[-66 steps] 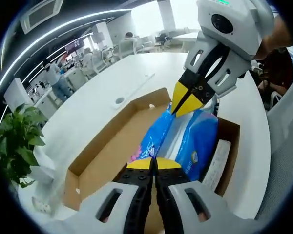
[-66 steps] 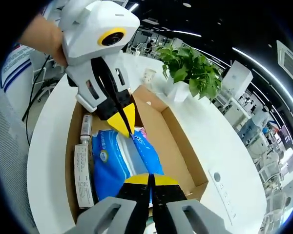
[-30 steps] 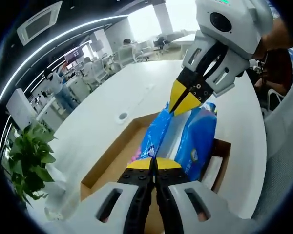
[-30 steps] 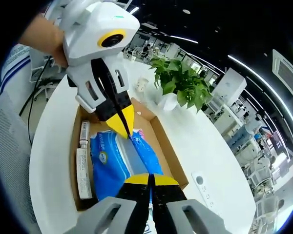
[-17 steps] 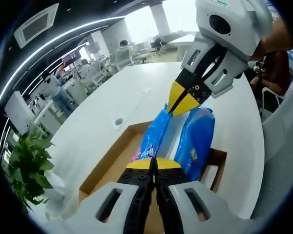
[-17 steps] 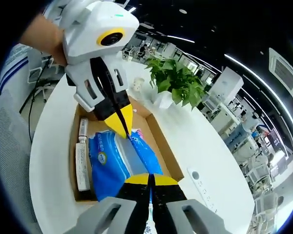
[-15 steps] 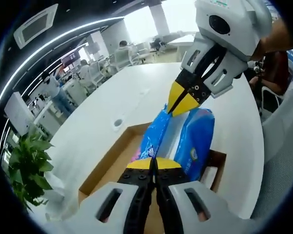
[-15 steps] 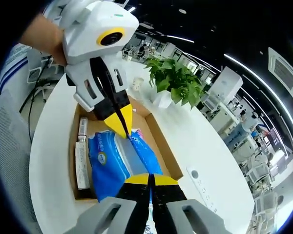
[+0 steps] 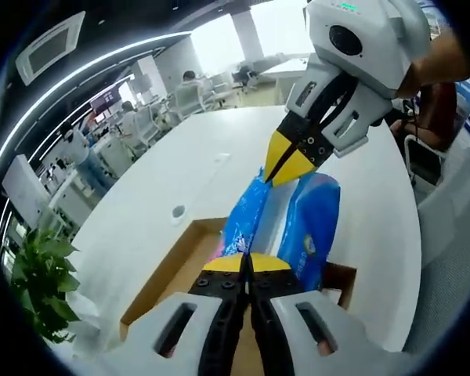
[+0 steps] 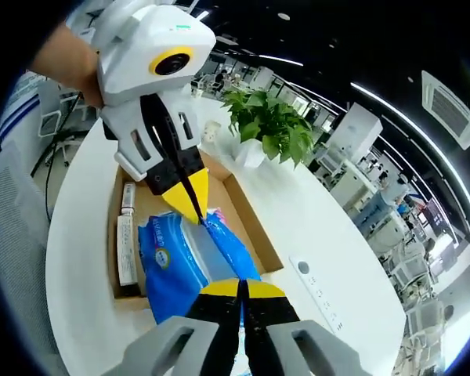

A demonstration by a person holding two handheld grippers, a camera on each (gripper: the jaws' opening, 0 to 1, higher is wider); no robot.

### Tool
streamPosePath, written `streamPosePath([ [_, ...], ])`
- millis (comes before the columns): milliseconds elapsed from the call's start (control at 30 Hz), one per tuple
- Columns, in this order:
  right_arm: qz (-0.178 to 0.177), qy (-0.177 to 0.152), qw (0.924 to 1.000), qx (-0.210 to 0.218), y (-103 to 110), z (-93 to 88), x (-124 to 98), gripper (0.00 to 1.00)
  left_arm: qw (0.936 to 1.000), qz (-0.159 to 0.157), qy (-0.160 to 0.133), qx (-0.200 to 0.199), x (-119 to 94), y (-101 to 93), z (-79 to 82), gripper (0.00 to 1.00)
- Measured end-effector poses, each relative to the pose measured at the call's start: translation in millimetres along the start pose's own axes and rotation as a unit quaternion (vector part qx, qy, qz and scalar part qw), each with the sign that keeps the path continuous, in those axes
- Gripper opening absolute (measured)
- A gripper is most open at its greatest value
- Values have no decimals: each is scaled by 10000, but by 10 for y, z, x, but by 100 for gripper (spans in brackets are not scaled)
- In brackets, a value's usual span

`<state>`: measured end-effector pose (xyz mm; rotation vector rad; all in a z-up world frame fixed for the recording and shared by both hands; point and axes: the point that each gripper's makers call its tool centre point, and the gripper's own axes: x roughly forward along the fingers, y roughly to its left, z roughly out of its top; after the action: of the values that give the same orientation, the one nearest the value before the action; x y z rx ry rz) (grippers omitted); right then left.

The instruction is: Operate the shoe box by opening the lid, removing the specified soft item, and placing it in the target area until the item is outside and the box remains undamaged.

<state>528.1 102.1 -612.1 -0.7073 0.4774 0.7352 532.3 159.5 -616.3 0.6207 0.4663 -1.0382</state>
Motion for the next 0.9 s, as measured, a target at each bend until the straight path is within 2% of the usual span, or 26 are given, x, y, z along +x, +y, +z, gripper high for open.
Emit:
streamPosePath([
  [900, -268, 153, 9994, 139, -250, -444, -267, 0, 9993, -330, -135, 62, 364, -265, 359, 0],
])
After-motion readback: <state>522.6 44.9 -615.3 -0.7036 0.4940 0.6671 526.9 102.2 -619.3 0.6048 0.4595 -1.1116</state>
